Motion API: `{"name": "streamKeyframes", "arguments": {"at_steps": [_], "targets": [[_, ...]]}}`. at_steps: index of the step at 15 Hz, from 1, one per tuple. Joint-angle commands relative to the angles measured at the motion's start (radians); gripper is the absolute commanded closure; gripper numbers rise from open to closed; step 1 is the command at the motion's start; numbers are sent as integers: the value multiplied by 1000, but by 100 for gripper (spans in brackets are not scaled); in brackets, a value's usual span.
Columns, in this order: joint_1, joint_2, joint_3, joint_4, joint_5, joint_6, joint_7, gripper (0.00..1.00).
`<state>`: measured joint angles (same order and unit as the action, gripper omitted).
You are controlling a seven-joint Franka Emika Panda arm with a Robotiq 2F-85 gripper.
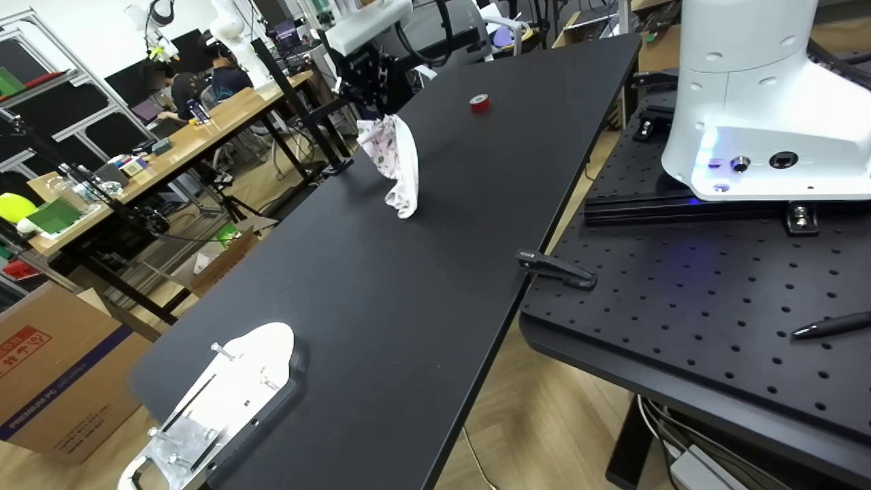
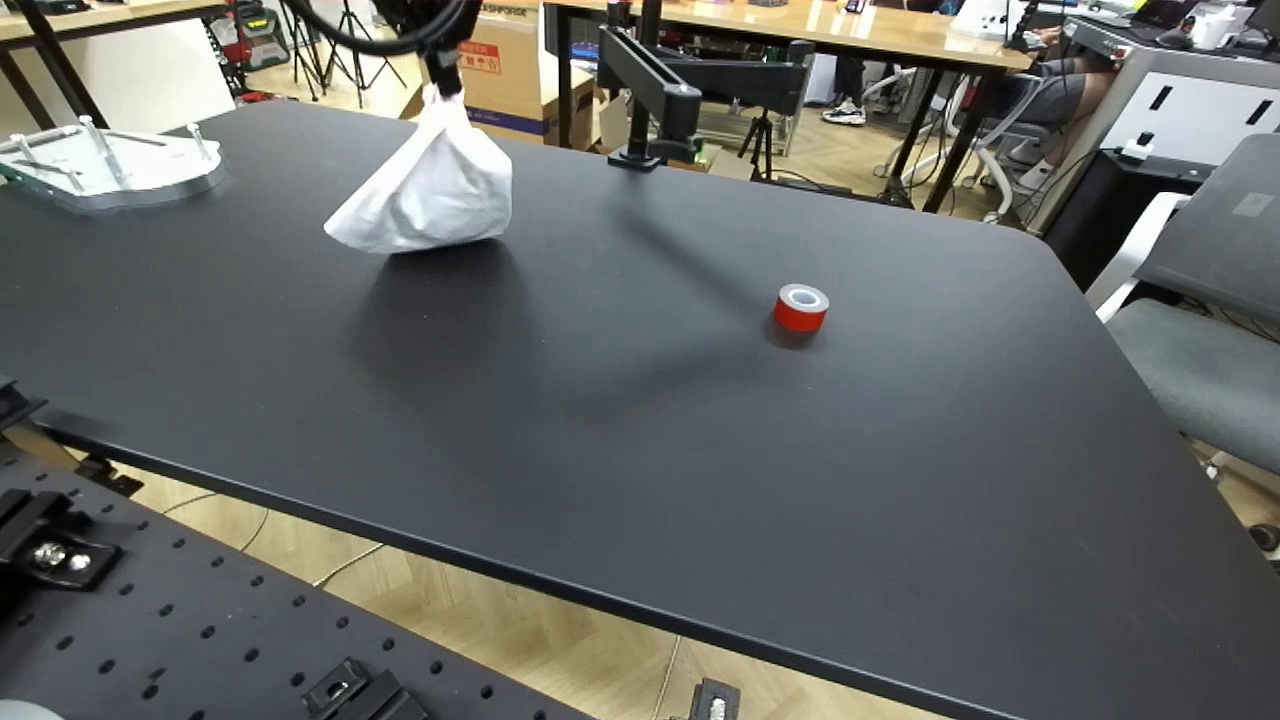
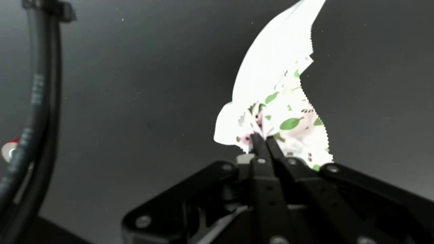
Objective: Hang the white cloth on the stand
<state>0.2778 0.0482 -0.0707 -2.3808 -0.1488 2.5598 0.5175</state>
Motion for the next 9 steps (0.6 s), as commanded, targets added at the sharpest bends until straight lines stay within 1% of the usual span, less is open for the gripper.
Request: {"name": "streamKeyframes", "arguments": {"at_steps": [1, 5, 9], "targets": [[-91, -172, 55, 12, -35, -143, 39, 99], [-195, -334, 101, 61, -11, -286, 33, 99], [-292, -449, 113, 86, 6, -360, 27, 99]]}}
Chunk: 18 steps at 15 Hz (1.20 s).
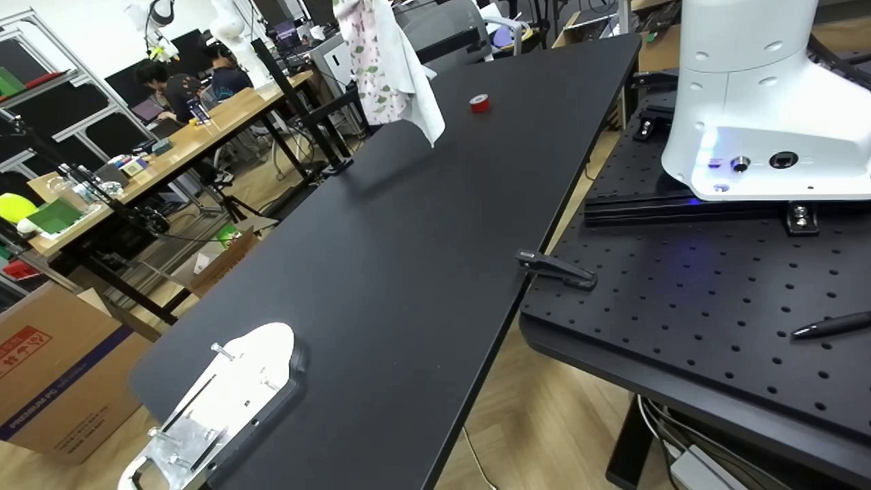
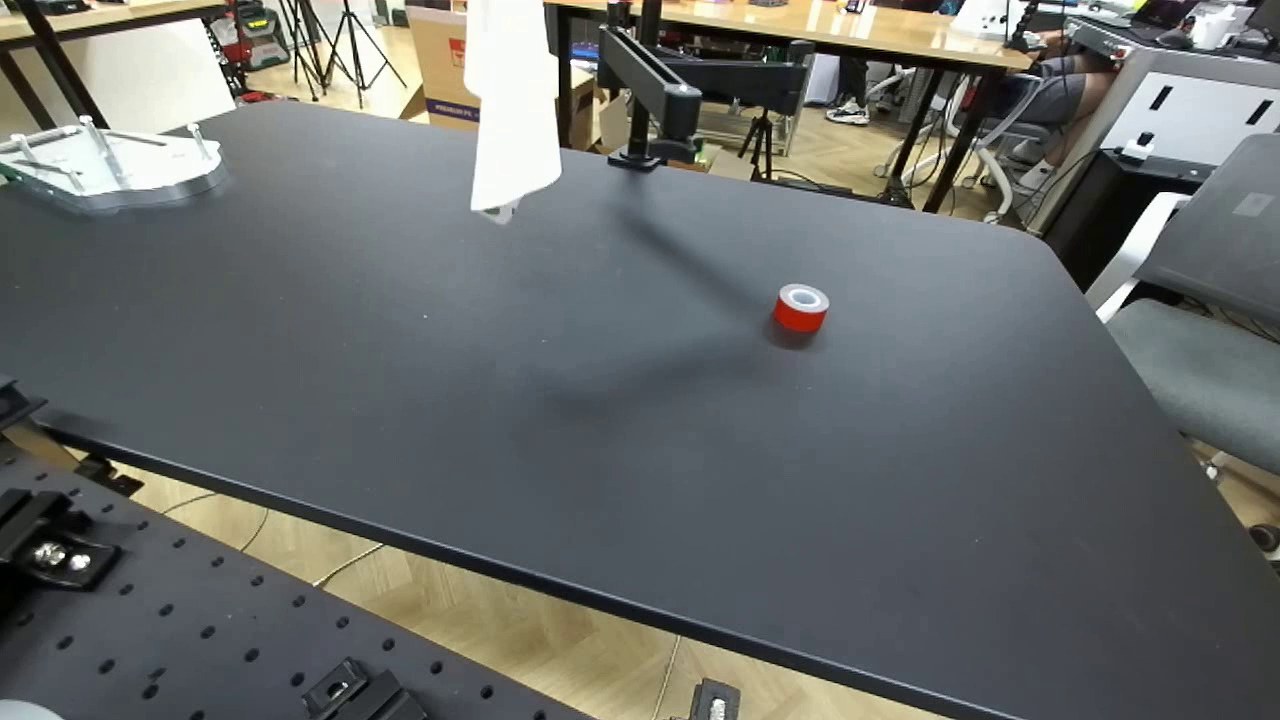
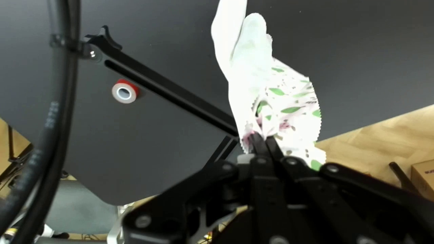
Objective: Hang the white cloth on the stand
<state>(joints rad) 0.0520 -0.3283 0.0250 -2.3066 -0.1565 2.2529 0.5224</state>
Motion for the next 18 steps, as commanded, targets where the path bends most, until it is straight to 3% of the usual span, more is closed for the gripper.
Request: {"name": "streamKeyframes", "arguments": {"at_steps": [1, 9, 18], "targets": [[-91, -94, 15, 11, 16, -58, 24, 99], [-265, -132, -17, -22, 28, -27, 47, 99], [-312, -24, -38, -55, 34, 35, 81, 99]]}}
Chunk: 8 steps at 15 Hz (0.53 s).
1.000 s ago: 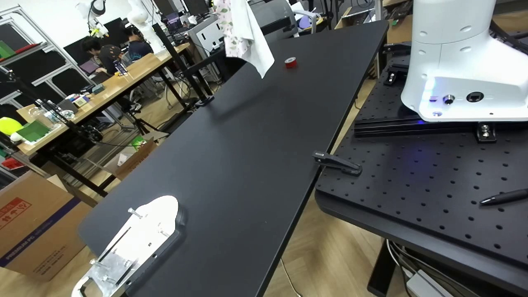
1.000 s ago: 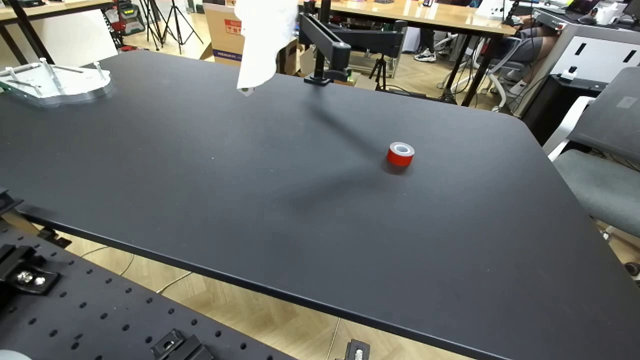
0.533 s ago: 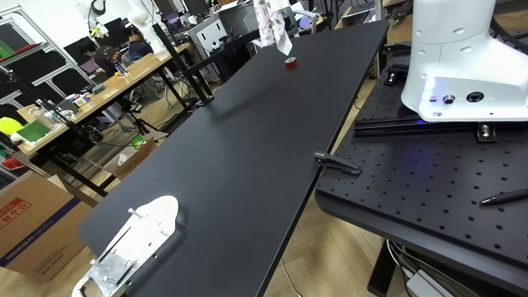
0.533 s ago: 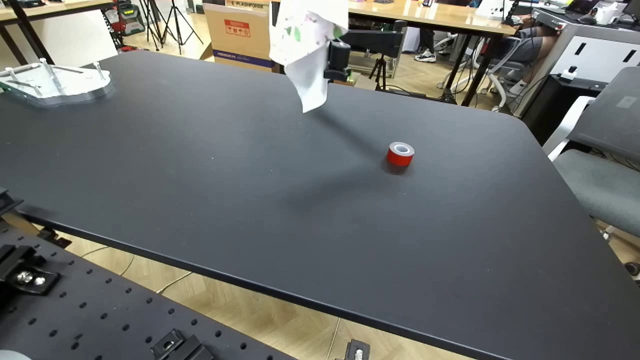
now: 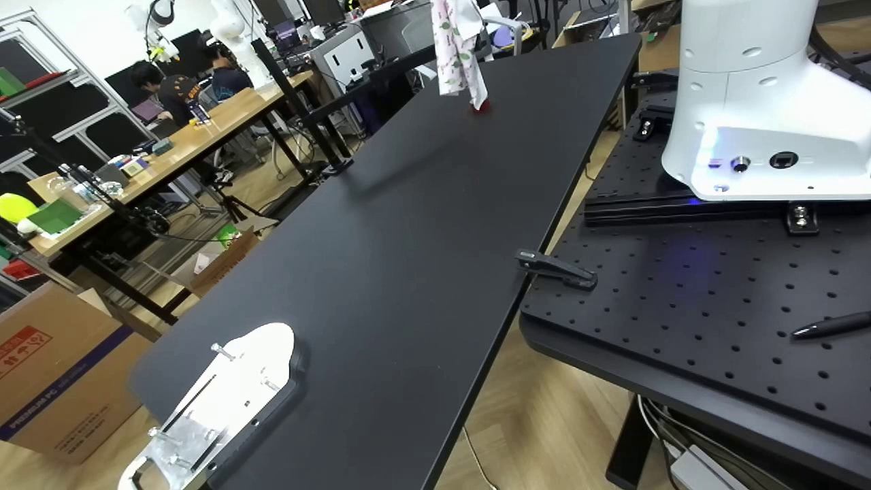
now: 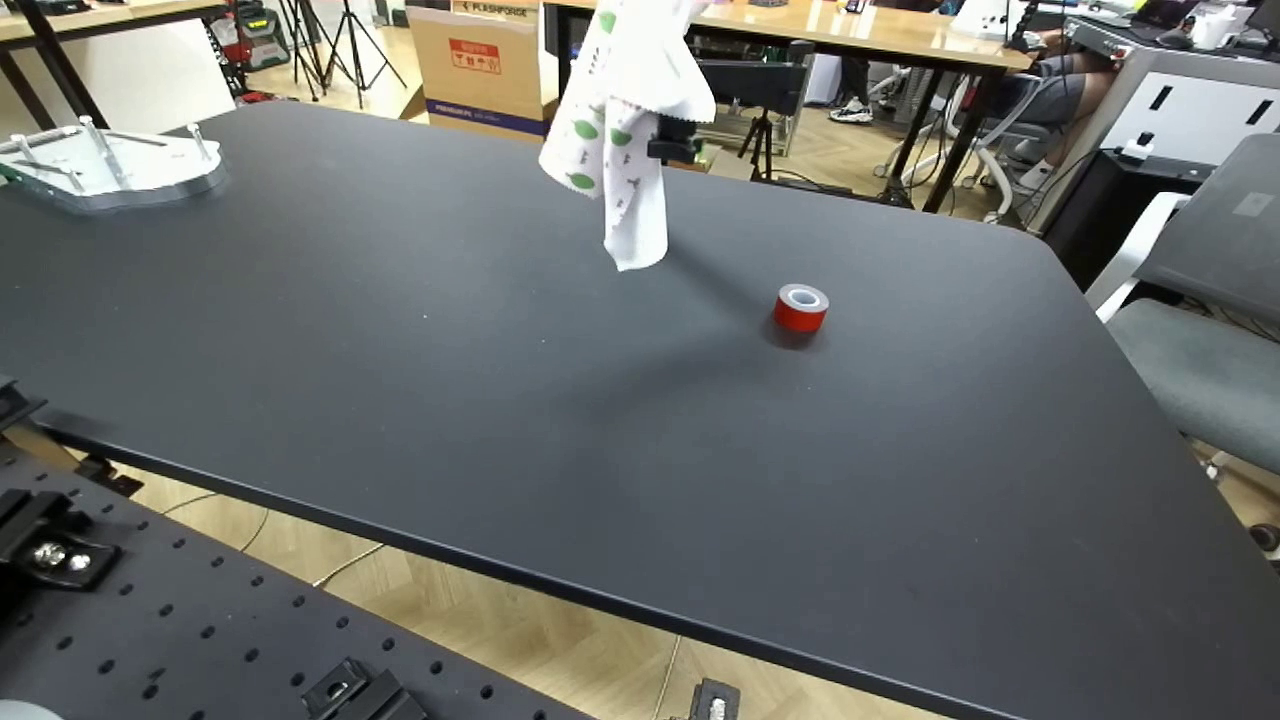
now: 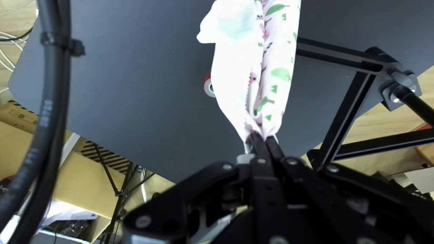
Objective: Hang the white cloth on the stand
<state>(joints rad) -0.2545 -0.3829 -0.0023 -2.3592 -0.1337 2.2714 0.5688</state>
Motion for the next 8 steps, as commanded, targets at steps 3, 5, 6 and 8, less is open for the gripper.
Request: {"name": "streamKeyframes", "arguments": {"at_steps": [3, 5, 6, 8], "targets": [[-5, 62, -29, -3, 19, 23, 31, 99], [-5, 76, -41, -8, 27, 24, 28, 99], [-4, 83, -48, -11, 31, 24, 26, 99], [-5, 95, -61, -19, 40, 26, 22, 99]]}}
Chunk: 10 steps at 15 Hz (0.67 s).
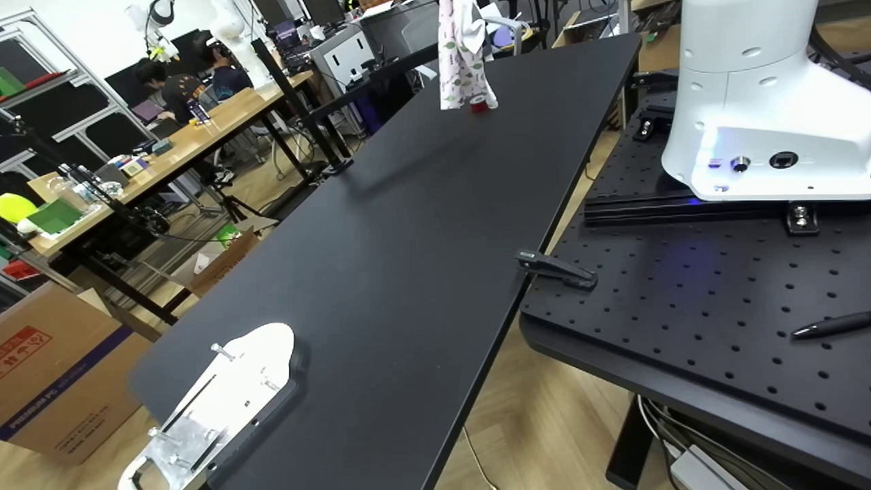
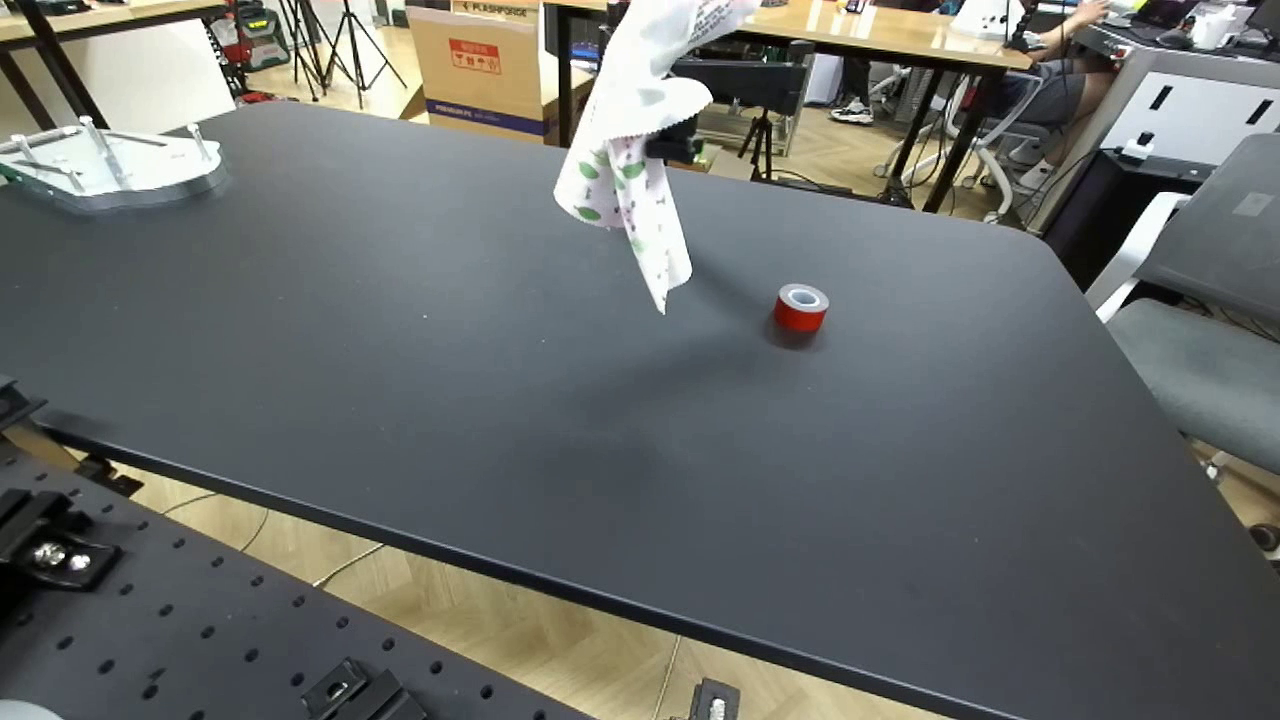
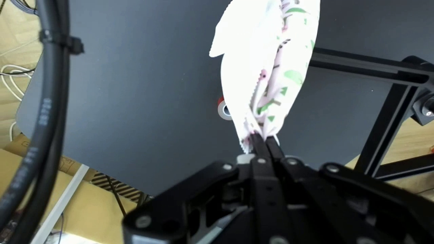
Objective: Hang the white cloth on the stand
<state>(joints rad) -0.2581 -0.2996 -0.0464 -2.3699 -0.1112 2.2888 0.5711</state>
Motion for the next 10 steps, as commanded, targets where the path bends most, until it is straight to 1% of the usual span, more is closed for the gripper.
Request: {"name": "streamKeyframes", "arguments": {"at_steps": [1, 3, 10], "targets": [[-3, 19, -24, -14, 23, 10, 18, 99], [-9, 34, -38, -26, 25, 20, 21, 99], [-30, 111, -93, -56, 28, 139, 9, 99]]}}
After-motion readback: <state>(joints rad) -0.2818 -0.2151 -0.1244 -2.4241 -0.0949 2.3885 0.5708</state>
